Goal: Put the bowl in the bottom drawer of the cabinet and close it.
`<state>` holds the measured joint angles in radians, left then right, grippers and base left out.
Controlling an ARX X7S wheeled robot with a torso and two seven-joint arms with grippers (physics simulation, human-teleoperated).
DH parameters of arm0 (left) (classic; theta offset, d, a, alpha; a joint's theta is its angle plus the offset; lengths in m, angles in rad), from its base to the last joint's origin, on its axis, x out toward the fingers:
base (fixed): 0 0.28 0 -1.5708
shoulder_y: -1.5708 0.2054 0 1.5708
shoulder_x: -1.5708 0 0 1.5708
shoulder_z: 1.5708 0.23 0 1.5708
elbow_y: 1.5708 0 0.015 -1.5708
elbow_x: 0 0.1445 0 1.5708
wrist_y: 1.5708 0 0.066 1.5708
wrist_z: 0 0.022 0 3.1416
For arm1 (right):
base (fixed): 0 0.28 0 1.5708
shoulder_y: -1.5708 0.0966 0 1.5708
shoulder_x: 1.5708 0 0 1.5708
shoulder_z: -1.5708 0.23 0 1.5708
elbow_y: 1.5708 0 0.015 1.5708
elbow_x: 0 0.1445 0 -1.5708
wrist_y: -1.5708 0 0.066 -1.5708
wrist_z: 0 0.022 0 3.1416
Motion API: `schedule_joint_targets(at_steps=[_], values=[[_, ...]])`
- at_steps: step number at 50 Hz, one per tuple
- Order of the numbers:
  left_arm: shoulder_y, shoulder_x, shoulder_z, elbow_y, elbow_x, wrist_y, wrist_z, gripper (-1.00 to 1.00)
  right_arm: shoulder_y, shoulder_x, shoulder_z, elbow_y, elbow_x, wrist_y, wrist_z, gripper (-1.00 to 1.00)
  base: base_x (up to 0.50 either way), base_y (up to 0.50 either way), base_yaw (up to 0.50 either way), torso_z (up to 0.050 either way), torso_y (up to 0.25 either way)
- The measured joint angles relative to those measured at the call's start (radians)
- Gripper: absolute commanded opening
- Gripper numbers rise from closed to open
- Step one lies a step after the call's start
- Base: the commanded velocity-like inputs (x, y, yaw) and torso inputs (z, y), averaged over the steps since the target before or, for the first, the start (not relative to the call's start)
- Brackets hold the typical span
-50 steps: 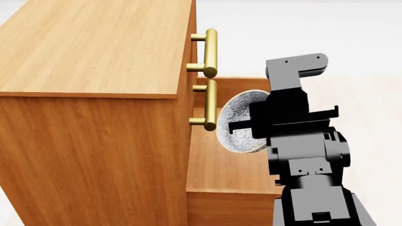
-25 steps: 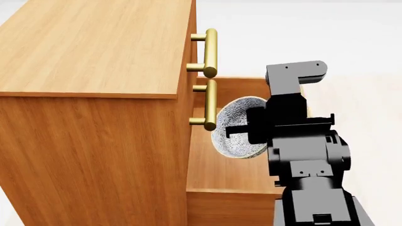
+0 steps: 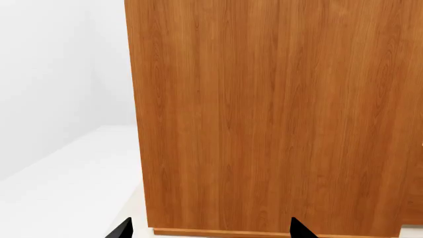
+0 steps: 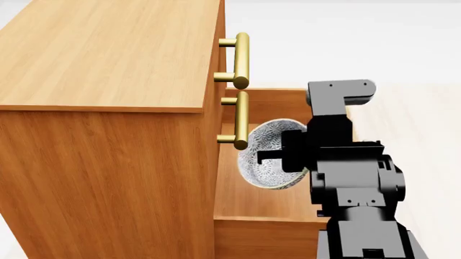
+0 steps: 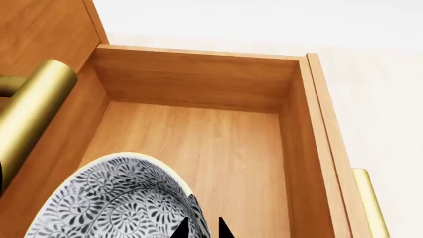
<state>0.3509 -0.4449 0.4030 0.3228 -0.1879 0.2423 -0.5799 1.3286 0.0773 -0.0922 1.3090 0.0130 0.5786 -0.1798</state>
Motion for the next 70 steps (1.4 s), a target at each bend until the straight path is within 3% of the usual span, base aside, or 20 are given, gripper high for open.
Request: schedule_joint_targets(at_steps=[39, 64, 65, 70], values=[[0.001, -0.007, 0.006, 0.006, -0.001, -0.001, -0.009, 1.00, -0.012, -0.005, 0.011, 0.000, -0.006, 0.039, -0.124, -1.00, 0.00, 0.00, 0.00, 0.000, 0.000], [-0.002, -0.009, 0.011, 0.004, -0.002, 0.000, -0.013, 1.00, -0.022, -0.001, 0.047, 0.000, -0.012, 0.060, -0.113, -1.00, 0.00, 0.00, 0.00, 0.001, 0.000], [-0.002, -0.009, 0.011, 0.004, -0.002, 0.000, -0.013, 1.00, -0.022, -0.001, 0.048, 0.000, -0.012, 0.058, -0.112, 1.00, 0.00, 0.00, 0.00, 0.000, 0.000], [-0.004, -0.009, 0.012, 0.002, -0.003, 0.000, -0.013, 1.00, -0.023, -0.001, 0.052, 0.000, -0.013, 0.048, -0.111, 1.00, 0.00, 0.00, 0.00, 0.000, 0.000]])
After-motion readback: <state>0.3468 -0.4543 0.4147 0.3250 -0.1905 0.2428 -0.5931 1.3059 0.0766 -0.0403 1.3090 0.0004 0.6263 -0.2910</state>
